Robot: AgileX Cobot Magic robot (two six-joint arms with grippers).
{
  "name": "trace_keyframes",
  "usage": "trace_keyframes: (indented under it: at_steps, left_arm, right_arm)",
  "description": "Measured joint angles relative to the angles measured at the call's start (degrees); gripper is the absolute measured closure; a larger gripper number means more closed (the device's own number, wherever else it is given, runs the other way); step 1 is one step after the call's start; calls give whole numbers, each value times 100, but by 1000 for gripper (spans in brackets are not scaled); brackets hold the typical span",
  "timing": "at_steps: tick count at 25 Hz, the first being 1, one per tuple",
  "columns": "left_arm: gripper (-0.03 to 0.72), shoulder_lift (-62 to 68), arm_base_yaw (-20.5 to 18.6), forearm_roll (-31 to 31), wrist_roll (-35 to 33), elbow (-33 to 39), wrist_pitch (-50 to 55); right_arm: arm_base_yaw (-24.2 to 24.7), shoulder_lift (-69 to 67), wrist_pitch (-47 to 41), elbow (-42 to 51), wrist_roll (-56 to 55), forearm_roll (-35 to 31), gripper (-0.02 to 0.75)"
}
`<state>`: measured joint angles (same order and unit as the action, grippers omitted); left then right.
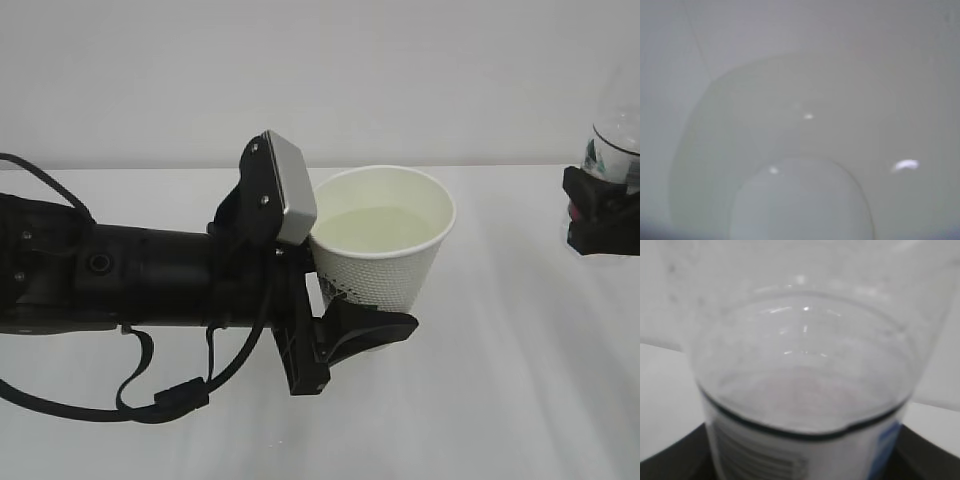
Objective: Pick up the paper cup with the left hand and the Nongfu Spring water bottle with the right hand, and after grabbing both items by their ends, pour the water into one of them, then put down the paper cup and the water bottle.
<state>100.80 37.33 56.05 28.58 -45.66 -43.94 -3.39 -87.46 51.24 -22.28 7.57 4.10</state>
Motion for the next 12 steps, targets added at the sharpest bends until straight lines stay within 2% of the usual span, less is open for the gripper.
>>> trace_keyframes:
  at_steps: [6,12]
  left_arm:
    - [166,0,0,0,0,0,0]
    - [166,0,0,0,0,0,-12]
  right_arm:
    - [0,13,453,391,22,-410,258]
    - [0,-255,868,458,39,-513,258]
